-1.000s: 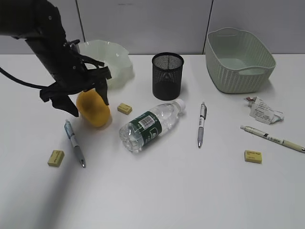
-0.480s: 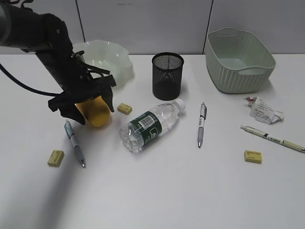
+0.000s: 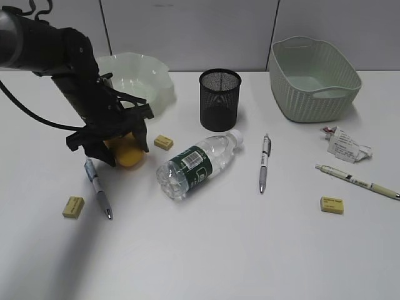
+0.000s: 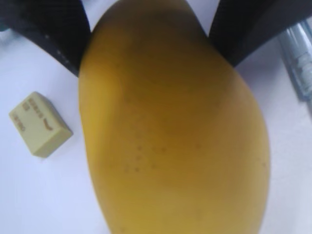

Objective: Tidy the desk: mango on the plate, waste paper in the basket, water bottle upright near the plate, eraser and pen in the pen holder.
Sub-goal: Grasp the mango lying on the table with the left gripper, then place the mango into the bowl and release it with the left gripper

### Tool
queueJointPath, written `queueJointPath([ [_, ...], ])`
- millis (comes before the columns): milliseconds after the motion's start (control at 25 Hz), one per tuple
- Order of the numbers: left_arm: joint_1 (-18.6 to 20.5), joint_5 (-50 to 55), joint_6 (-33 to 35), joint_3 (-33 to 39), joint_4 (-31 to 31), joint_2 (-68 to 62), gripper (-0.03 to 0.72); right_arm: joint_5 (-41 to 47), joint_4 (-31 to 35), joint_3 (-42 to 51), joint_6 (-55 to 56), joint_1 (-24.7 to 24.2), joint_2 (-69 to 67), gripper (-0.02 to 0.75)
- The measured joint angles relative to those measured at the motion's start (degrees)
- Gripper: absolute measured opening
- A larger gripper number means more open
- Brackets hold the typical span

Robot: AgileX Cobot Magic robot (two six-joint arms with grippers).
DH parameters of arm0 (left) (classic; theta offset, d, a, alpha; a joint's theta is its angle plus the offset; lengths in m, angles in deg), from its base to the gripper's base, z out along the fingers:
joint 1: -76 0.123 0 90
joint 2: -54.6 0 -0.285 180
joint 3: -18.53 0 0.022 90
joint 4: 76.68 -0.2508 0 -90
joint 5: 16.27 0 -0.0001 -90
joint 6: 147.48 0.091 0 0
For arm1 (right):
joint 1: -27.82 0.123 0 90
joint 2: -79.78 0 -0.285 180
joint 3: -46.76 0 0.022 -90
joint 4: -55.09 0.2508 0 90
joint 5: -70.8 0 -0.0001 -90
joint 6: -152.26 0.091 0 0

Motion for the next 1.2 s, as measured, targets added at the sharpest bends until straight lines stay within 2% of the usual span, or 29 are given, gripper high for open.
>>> queueJointPath([
  [160, 0.00, 1.79, 0.00, -0.51, 0.06, 0.00, 0.540, 0.00, 0.00, 0.00, 0.00, 0.00, 0.00, 0.495],
  [480, 0.00, 11.75, 0.00, -1.98, 0.06, 1.97, 0.540, 0.00, 0.00, 0.00, 0.00, 0.00, 0.00, 0.495],
  [840, 0.00, 24.67, 3.86, -1.99, 0.05, 9.51, 0.538, 0.00, 0.00, 0.00, 0.00, 0.00, 0.00, 0.495],
  [1000, 0.06, 25.11, 5.11, -2.34, -3.30, 13.89, 0.538, 0.00, 0.00, 0.00, 0.00, 0.00, 0.00, 0.495],
  [1200, 1.59, 15.74, 5.31, -5.32, -5.70, 15.09, 0.538, 0.00, 0.00, 0.00, 0.00, 0.00, 0.00, 0.495],
])
